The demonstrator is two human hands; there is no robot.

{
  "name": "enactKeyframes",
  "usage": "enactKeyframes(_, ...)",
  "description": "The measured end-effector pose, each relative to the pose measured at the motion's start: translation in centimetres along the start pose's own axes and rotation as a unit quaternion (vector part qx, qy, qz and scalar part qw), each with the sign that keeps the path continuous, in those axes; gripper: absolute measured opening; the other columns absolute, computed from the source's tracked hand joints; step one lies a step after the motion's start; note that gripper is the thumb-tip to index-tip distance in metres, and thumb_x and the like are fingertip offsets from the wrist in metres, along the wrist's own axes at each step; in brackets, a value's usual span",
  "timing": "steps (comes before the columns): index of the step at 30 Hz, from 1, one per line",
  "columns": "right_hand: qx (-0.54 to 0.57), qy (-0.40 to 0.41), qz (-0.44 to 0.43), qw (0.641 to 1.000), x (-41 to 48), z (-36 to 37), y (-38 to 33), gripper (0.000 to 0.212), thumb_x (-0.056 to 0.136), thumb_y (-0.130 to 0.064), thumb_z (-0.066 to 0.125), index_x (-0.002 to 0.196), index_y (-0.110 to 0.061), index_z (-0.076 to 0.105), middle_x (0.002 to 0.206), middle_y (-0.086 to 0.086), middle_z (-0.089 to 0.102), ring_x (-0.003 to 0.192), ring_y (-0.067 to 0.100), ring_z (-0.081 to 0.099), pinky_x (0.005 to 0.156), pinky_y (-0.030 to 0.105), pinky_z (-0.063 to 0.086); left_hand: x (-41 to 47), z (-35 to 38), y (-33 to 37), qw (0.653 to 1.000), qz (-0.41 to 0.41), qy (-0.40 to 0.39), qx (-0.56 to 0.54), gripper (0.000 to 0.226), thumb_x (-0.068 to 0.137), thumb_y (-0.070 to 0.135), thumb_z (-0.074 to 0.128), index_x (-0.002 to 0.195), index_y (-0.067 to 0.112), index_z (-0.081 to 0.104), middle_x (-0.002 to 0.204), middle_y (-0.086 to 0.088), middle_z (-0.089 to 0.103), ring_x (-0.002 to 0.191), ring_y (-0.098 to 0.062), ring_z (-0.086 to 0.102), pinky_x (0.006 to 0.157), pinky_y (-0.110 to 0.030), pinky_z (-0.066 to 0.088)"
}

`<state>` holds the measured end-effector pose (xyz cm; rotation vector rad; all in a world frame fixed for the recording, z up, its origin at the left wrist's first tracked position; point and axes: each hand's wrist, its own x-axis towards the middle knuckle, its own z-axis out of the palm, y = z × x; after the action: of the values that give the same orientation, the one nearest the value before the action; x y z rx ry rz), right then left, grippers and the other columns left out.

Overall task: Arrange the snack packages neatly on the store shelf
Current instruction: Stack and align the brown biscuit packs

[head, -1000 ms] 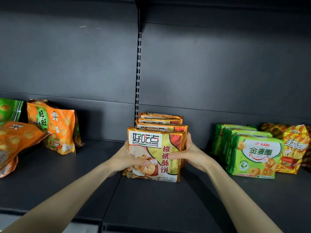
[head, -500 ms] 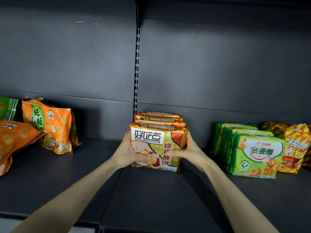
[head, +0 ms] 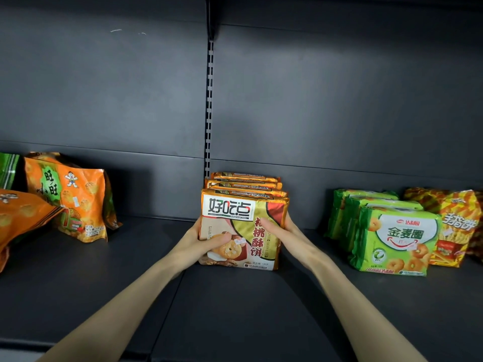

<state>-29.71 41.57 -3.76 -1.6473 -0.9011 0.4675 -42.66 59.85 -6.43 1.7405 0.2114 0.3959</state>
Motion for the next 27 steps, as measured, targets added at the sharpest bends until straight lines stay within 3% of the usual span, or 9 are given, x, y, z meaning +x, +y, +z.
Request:
enactKeyframes(4,0.000,-0.001,0.001,1.000,0.1,-0.2,0.1,0.065,0.076,-0.053,0.062,0.134,-0.043,0.036,0.122,-0.020,0.062,0.111,0.004,0.061,0.101,0.033,0.041,-0.1,-0.3,0.0,1.000,-0.012,-0.008,-0.010,0.042,0.081,0.024,0.069,0.117,0.030,0.048,0.097,0.009,0.071,0.083,0.001,0.070,0.062,-0.010,0.052)
enactKeyframes(8,-0.008,0.003,0.002,1.000,0.0,-0.2,0.1,0.063,0.075,-0.053,0.061,0.133,-0.044,0.037,0.119,-0.020,0.063,0.106,0.001,0.062,0.094,0.027,0.045,-0.1,-0.2,0.0,0.999,-0.028,-0.026,0.001,0.056,0.074,0.034,0.077,0.122,0.023,0.050,0.097,0.006,0.073,0.085,-0.004,0.070,0.062,-0.012,0.052)
enactKeyframes(11,-0.024,0.019,0.003,1.000,0.1,-0.3,0.3,0.070,0.070,-0.057,0.064,0.133,-0.043,0.035,0.120,-0.018,0.063,0.107,0.006,0.063,0.102,0.039,0.044,0.0,0.2,-0.1,1.000,-0.018,0.001,0.014,0.044,0.080,0.019,0.072,0.120,0.018,0.053,0.097,0.007,0.072,0.081,-0.002,0.070,0.059,-0.012,0.052)
enactKeyframes(15,-0.041,0.042,-0.017,0.998,0.2,-0.3,0.4,0.081,0.067,-0.057,0.068,0.136,-0.040,0.031,0.121,-0.015,0.064,0.106,0.008,0.065,0.100,0.047,0.047,0.0,0.2,-0.5,0.997,0.008,0.060,0.040,0.046,0.074,0.022,0.078,0.112,0.027,0.054,0.099,0.012,0.070,0.085,0.002,0.069,0.066,-0.012,0.054)
enactKeyframes(20,-0.065,0.069,-0.045,0.994,0.0,-0.3,0.3,0.089,0.075,-0.046,0.068,0.145,-0.038,0.014,0.120,-0.015,0.063,0.101,0.006,0.067,0.090,0.035,0.053,-0.2,0.1,-0.5,0.992,0.024,0.072,0.098,0.045,0.074,0.030,0.077,0.113,0.028,0.054,0.094,0.017,0.069,0.082,0.009,0.066,0.067,-0.008,0.052)
enactKeyframes(25,-0.131,0.068,-0.015,0.989,-0.7,-0.4,-0.9,0.071,0.083,-0.045,0.063,0.141,-0.036,0.024,0.111,-0.020,0.062,0.092,-0.001,0.064,0.089,0.028,0.050,-0.3,-0.2,0.3,0.985,0.005,0.050,0.166,0.050,0.075,0.040,0.074,0.118,0.025,0.054,0.095,0.019,0.067,0.083,0.002,0.066,0.074,-0.013,0.053)
enactKeyframes(27,-0.162,0.084,0.000,0.983,-1.0,-0.5,-1.4,0.064,0.082,-0.048,0.064,0.136,-0.033,0.033,0.115,-0.017,0.061,0.098,0.000,0.061,0.092,0.026,0.048,-0.5,-0.4,0.7,0.976,-0.002,0.060,0.210,0.048,0.074,0.044,0.074,0.114,0.024,0.059,0.100,0.013,0.069,0.087,-0.002,0.065,0.079,-0.019,0.054)
